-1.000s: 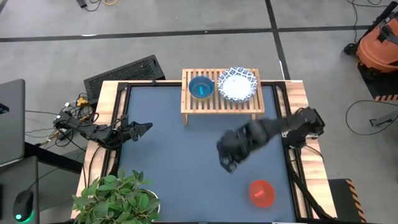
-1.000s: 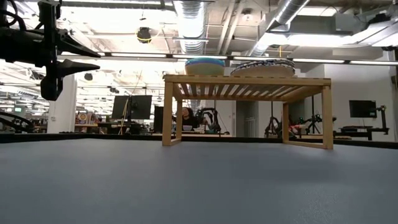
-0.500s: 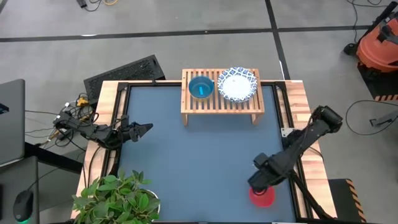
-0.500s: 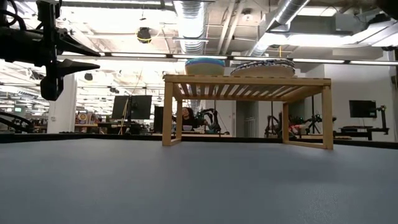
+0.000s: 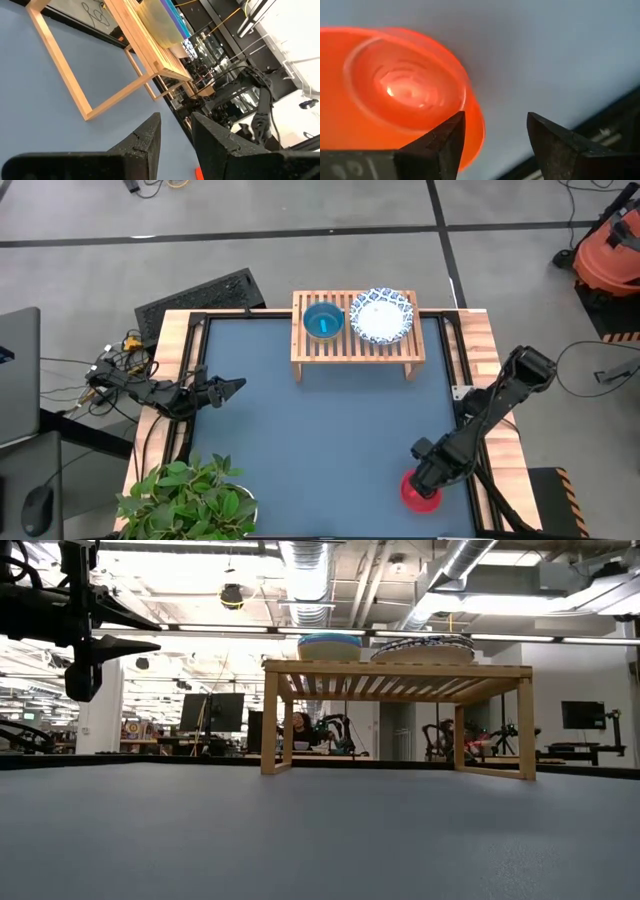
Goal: Place and stack bowls onto a shelf
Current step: Stack the orange bowl on top of the blue bowl on the shelf
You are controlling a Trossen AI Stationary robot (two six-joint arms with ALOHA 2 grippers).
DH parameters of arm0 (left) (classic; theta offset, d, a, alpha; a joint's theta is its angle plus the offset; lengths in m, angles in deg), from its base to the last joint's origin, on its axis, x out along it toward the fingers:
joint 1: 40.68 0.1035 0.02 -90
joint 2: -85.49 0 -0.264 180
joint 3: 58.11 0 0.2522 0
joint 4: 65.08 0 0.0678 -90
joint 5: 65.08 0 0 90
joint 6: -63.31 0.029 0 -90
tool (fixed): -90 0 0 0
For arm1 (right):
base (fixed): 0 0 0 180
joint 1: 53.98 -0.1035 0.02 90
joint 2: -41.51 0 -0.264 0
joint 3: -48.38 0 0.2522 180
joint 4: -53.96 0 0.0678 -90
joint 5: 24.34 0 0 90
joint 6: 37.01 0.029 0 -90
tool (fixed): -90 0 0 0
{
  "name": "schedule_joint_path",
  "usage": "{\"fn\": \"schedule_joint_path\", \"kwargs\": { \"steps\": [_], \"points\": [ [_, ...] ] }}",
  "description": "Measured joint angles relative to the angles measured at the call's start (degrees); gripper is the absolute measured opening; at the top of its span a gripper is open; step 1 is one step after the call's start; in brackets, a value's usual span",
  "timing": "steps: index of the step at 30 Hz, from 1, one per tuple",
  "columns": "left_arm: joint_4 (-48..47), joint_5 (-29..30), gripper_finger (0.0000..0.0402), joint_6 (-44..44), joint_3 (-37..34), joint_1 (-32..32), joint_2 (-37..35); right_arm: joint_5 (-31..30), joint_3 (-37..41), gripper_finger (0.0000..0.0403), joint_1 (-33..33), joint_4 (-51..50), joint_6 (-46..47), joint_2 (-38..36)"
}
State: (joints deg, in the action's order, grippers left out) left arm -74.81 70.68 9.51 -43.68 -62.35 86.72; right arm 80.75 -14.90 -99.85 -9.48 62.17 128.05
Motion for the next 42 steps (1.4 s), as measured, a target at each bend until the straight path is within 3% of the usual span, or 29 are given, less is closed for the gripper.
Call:
{"fn": "schedule_joint_path", "kwargs": {
  "steps": [5, 11, 12, 16, 20, 26, 30, 37, 42],
  "points": [
    [0.0, 0.1, 0.0094, 0.0, 0.0, 0.0, 0.0, 0.0, 2.2, 0.0194, 0.2, 2.0, 1.2, 0.0],
    [0.0, 0.6, 0.0094, 0.1, 0.0, 0.0, 0.0, 0.0, 2.1, 0.0035, 0.3, 1.9, 3.2, -0.1],
    [0.0, 0.6, 0.0094, 0.1, 0.0, 0.0, 0.0, 0.0, 2.0, 0.0022, 0.4, 1.9, 3.2, -0.2],
    [0.0, 0.6, 0.0094, 0.1, 0.0, 0.0, 0.0, 0.2, 0.4, 0.0021, 2.3, -0.3, 3.5, 0.0],
    [0.0, 0.7, 0.0094, 0.1, 0.0, 0.0, 0.0, 0.0, -6.1, 0.0021, 7.0, -7.7, -2.6, -0.3],
    [0.0, 0.8, 0.0094, 0.1, 0.0, 0.0, 0.0, -2.5, -22.8, 0.0021, 19.1, -24.4, -18.7, -0.4],
    [0.0, 0.8, 0.0094, 0.1, 0.0, 0.0, 0.0, -8.5, -35.2, 0.0021, 28.5, -31.0, -27.3, -0.4],
    [0.0, 0.8, 0.0094, 0.1, 0.0, 0.0, 0.0, -16.9, -51.8, 0.0021, 44.9, -32.4, -40.1, 0.0],
    [0.0, 0.0, 0.0094, 0.0, 0.0, 0.0, 0.0, -17.3, -59.2, 0.0021, 54.5, -28.4, -48.4, 1.8]
  ]
}}
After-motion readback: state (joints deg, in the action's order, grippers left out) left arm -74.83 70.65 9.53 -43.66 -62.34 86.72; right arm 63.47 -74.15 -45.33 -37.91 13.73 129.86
